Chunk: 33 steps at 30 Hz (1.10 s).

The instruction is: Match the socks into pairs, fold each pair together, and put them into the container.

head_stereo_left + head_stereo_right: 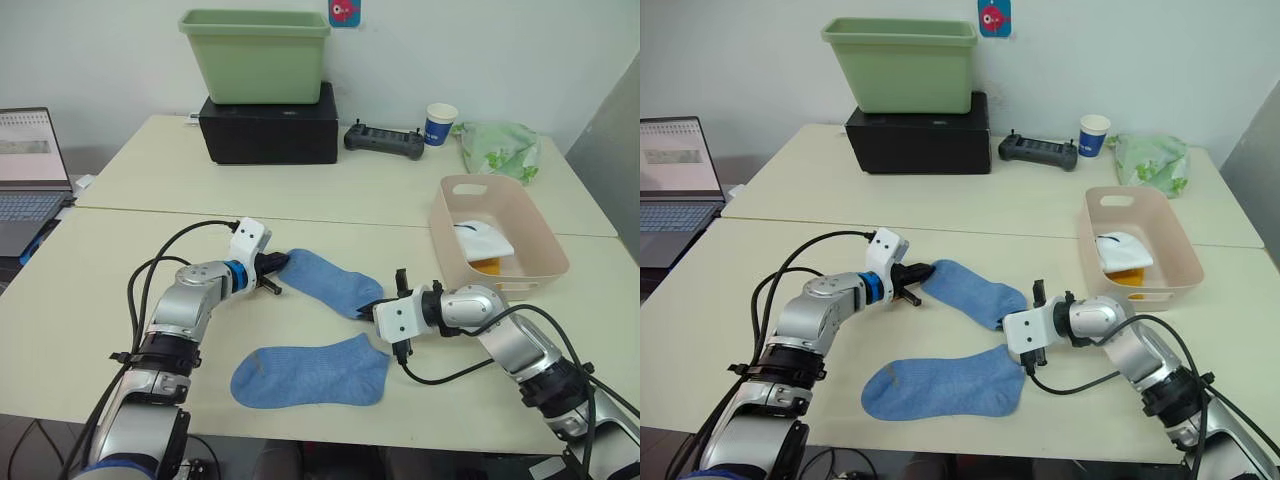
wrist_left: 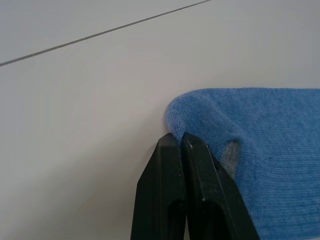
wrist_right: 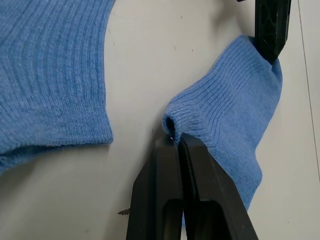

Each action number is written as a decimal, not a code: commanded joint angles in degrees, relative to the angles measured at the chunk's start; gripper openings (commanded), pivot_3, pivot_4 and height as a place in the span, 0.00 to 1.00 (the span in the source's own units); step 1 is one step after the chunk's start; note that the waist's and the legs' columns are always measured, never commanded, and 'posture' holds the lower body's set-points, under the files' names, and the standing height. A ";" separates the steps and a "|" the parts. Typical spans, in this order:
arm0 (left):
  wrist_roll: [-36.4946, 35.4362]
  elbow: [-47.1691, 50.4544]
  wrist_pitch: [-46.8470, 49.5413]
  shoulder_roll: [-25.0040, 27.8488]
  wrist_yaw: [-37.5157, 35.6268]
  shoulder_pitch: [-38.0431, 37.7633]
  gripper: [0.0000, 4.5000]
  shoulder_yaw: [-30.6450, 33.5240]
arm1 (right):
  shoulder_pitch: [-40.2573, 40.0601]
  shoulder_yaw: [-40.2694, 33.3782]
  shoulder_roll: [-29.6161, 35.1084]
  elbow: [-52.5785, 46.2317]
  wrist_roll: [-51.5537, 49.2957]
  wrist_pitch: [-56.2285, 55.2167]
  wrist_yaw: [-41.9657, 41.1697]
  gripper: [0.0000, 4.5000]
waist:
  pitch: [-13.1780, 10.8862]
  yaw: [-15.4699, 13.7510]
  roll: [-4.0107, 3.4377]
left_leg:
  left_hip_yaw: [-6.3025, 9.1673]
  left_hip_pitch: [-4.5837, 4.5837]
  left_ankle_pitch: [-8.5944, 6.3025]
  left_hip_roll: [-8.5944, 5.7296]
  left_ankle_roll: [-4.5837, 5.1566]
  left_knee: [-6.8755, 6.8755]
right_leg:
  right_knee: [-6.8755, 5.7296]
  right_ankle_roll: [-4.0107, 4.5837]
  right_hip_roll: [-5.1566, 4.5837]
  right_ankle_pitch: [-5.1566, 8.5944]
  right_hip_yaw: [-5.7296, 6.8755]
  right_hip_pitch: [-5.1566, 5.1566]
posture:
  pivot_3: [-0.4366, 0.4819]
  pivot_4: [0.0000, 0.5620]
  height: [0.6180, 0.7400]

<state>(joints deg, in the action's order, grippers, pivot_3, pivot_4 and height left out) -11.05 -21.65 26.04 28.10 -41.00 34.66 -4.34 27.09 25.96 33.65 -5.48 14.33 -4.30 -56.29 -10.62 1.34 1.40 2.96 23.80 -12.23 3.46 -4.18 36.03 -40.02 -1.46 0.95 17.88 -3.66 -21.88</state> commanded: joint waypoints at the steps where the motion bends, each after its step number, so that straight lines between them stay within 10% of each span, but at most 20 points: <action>1: 2.69 -4.44 -4.86 -0.49 -3.50 5.99 0.00 -2.38 | 0.67 -1.76 -1.53 -6.92 -3.81 6.77 -1.92 0.00 | 0.00 -0.04 0.01 | 0.04 0.02 0.00 0.00 0.00 0.00 | 0.00 0.00 0.00 0.00 0.05 0.00 | 0.48 0.27 0.92; 16: 10.24 -47.43 -29.36 -13.81 -9.40 30.38 0.00 -2.88 | 7.73 7.77 -19.64 -1.88 8.42 30.16 5.93 0.00 | -0.01 0.70 0.01 | 0.07 0.13 0.07 0.07 -0.10 -0.08 | -0.12 0.07 0.15 -0.04 0.05 -0.28 | 0.48 0.27 0.92; 29: 8.99 -41.93 -36.03 -4.45 -15.80 28.31 0.88 2.16 | 5.84 0.40 -17.75 -17.95 -3.19 46.30 -0.26 0.97 | -0.01 0.57 0.00 | 0.07 0.23 0.10 0.04 -0.16 -0.07 | -0.14 0.01 0.09 0.00 0.08 -0.33 | 0.48 0.27 0.92; 33: 2.65 -26.81 -28.10 -0.33 -25.52 21.07 0.99 4.62 | 6.00 -2.69 -12.98 -19.98 -5.80 45.83 -0.50 1.00 | -0.01 0.61 -0.01 | 0.06 0.23 0.10 0.05 -0.16 -0.06 | -0.13 0.02 0.06 0.00 0.07 -0.31 | 0.48 0.27 0.92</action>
<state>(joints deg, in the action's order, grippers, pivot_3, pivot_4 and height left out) -4.62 -56.87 -6.40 26.12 -62.08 58.03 -1.32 32.51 25.87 19.63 -22.60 10.01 41.64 -56.42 -10.63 1.95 1.39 3.00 24.02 -12.12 3.50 -4.34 35.97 -40.15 -1.44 1.00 17.88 -3.60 -22.19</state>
